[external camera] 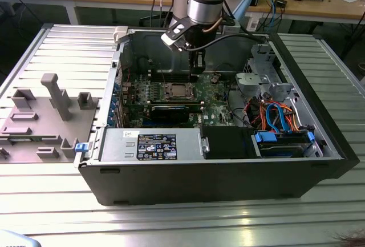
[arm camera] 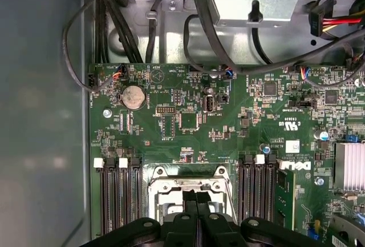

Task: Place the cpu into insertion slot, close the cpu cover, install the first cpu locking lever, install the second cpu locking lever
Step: 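Close the cpu cover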

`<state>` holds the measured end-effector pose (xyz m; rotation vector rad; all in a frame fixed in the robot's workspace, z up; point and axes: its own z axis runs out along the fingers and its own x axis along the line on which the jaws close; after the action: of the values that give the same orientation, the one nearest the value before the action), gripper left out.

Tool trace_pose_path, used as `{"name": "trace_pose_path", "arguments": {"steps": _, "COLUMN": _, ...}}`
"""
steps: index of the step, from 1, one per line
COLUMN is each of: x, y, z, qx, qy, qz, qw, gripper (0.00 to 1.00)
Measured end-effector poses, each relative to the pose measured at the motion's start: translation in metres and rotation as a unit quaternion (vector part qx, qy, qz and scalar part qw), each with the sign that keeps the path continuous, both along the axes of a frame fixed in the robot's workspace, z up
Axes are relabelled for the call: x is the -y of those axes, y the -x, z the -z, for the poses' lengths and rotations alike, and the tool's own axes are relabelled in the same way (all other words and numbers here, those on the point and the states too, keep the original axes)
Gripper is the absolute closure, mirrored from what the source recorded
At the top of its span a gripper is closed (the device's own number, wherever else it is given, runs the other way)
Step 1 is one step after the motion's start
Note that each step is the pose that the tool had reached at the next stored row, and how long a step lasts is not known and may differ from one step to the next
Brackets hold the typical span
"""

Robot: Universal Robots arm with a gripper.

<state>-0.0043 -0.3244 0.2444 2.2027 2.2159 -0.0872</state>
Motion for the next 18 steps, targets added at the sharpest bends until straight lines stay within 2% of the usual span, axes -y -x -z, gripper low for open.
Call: {"name": "trace_pose_path", "arguments": {"steps": 18, "x": 0.0, "y": 0.0082, "z": 0.0016, "qx": 0.0, "qy": 0.0, "qz": 0.0, "qw": 1.0, "gripper": 0.89}}
